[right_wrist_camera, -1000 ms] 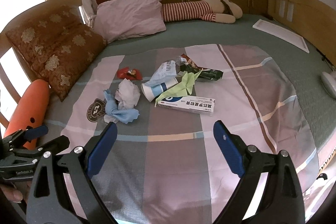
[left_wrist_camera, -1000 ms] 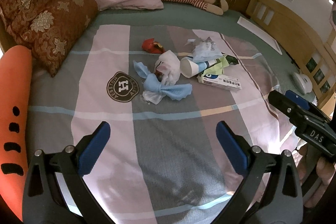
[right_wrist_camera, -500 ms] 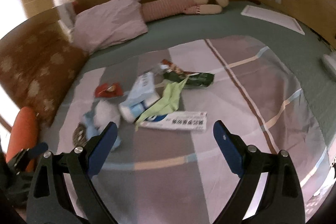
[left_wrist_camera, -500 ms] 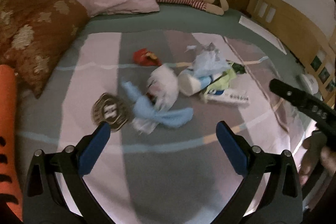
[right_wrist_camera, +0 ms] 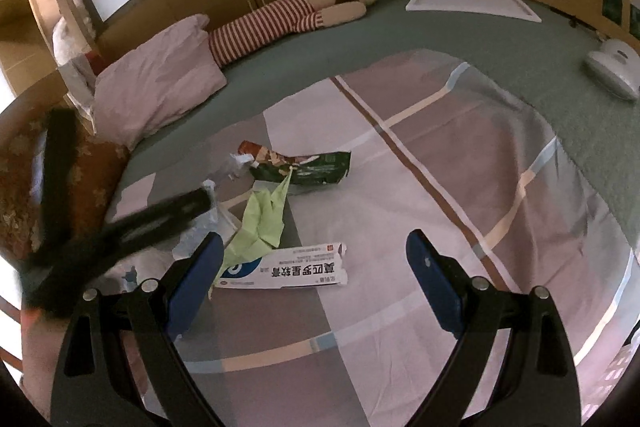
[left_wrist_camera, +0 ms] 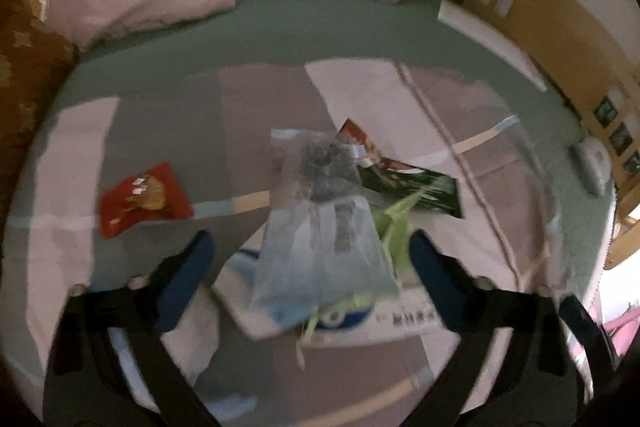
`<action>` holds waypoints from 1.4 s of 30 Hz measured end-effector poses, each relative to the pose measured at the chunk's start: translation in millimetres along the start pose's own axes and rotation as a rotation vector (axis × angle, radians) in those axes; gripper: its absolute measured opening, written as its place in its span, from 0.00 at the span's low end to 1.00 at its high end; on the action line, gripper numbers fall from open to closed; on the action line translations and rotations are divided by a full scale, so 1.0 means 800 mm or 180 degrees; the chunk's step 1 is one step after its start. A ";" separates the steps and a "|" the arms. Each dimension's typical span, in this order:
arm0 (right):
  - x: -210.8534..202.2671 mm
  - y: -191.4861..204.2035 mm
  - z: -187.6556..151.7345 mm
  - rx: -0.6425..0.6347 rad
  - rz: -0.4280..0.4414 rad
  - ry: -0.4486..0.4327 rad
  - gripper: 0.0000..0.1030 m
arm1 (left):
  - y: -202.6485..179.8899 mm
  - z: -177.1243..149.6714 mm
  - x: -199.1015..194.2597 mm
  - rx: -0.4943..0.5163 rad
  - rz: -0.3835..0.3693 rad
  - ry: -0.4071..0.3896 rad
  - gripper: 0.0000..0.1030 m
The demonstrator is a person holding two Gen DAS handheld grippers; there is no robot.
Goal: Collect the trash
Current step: 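Grasp the clear plastic bag with the left tool while the right tool grasps the green folded paper, then carry the plastic bag and green paper to the bin and open both tools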
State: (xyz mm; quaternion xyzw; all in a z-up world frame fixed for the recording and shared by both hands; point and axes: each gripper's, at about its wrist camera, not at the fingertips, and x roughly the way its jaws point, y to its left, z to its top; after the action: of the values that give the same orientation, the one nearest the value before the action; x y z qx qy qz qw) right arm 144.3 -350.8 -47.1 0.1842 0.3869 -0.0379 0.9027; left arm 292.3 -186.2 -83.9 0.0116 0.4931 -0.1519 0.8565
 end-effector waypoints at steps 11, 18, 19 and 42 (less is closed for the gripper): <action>0.105 0.002 0.024 0.0389 0.0471 0.0391 0.87 | 0.062 -0.039 -0.151 -0.0288 -0.0552 -0.0517 0.23; 0.173 0.050 0.020 0.0086 0.0467 0.0817 0.36 | 0.120 -0.145 -0.288 -0.0645 -0.0479 -0.1017 0.24; 0.176 0.049 0.017 0.0089 0.0441 0.0883 0.29 | 0.127 -0.160 -0.293 -0.0705 -0.0418 -0.1062 0.24; -0.138 0.083 -0.058 -0.0942 0.0776 -0.0124 0.26 | 0.114 -0.224 -0.308 -0.0512 -0.0073 -0.1042 0.24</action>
State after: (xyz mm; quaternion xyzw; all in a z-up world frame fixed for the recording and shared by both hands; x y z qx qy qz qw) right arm 49.5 -280.8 22.4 0.0941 0.3456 0.1254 0.9252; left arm 51.4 -7.6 21.5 -0.0875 0.3577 -0.1215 0.9218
